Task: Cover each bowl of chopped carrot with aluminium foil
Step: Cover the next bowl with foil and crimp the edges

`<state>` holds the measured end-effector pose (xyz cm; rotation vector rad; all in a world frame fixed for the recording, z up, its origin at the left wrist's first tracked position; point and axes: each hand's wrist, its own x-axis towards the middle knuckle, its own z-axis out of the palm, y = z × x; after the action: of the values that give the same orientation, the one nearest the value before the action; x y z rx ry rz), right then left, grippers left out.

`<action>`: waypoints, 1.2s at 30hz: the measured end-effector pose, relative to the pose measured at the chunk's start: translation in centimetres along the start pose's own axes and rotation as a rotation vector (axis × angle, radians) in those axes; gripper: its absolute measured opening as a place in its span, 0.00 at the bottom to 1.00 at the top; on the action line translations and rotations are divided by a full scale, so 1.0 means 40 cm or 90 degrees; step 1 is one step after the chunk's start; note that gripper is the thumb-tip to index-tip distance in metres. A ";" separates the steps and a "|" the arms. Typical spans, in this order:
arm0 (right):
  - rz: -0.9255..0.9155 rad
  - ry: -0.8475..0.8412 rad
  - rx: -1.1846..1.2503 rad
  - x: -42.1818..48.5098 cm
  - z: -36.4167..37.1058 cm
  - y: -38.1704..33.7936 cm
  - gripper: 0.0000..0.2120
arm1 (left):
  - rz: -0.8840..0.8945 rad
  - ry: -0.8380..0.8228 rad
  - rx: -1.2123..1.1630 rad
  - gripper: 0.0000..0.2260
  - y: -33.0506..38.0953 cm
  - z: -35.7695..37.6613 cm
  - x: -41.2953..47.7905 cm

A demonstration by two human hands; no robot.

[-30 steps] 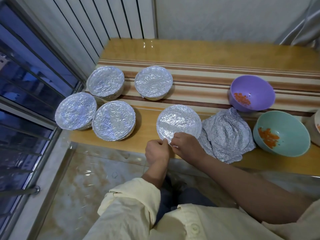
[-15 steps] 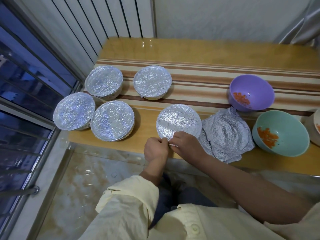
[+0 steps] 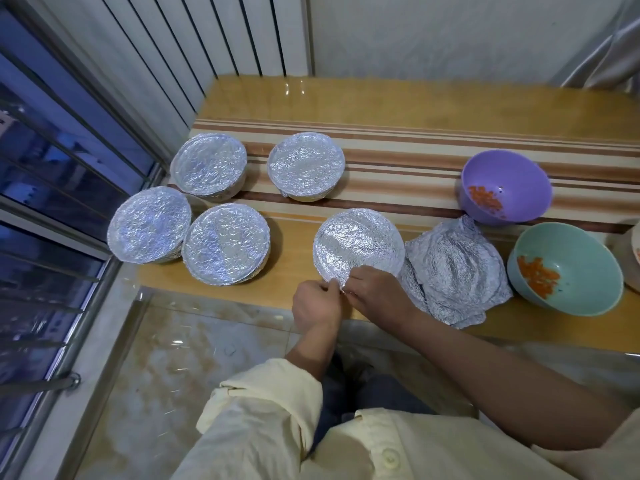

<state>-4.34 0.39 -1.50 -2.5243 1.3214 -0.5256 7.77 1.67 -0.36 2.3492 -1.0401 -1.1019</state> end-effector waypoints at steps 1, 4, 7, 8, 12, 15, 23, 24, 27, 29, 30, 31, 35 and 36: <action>0.006 0.004 0.004 0.000 0.000 -0.002 0.08 | -0.005 -0.003 -0.008 0.15 0.002 0.002 0.003; 0.020 0.028 0.012 0.004 0.002 -0.003 0.11 | -0.009 -0.013 -0.029 0.14 0.008 0.000 0.011; 0.025 0.021 0.018 0.005 -0.002 -0.002 0.08 | -0.012 -0.029 -0.048 0.16 0.005 -0.006 0.010; 0.026 0.017 0.026 0.004 -0.002 0.000 0.09 | -0.011 -0.033 -0.044 0.18 0.003 -0.006 0.007; 0.029 0.001 0.044 0.002 -0.001 -0.001 0.10 | -0.013 -0.011 -0.034 0.20 0.004 -0.003 -0.002; 0.041 0.012 0.066 0.003 0.001 0.005 0.07 | -0.014 -0.003 -0.032 0.15 0.014 -0.006 0.003; 0.046 -0.002 0.076 -0.003 0.002 0.009 0.08 | -0.041 0.029 -0.092 0.15 -0.003 -0.002 -0.001; 0.047 -0.002 0.076 -0.004 0.003 0.008 0.08 | -0.049 0.030 -0.105 0.13 -0.002 -0.002 0.000; 0.050 0.000 0.079 -0.006 0.004 0.009 0.08 | -0.063 0.025 -0.105 0.09 0.006 -0.004 0.007; 0.052 0.001 0.082 -0.004 0.006 0.008 0.08 | -0.059 0.023 -0.080 0.08 0.014 -0.008 0.013; 0.052 0.002 0.082 -0.001 0.006 0.008 0.07 | -0.055 0.023 -0.064 0.08 0.017 -0.010 0.017; 0.053 0.001 0.082 0.002 0.006 0.007 0.06 | -0.049 0.024 -0.049 0.08 0.018 -0.012 0.023; 0.073 -0.006 0.070 0.000 -0.006 0.012 0.11 | -0.012 0.029 -0.004 0.08 0.028 -0.028 0.046; 0.071 -0.007 0.058 -0.004 -0.009 0.017 0.12 | -0.007 0.029 0.000 0.08 0.029 -0.032 0.052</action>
<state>-5.07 0.14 -1.48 -2.3620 1.3928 -0.5345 9.12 -0.65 0.04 2.3713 -1.0121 -1.0475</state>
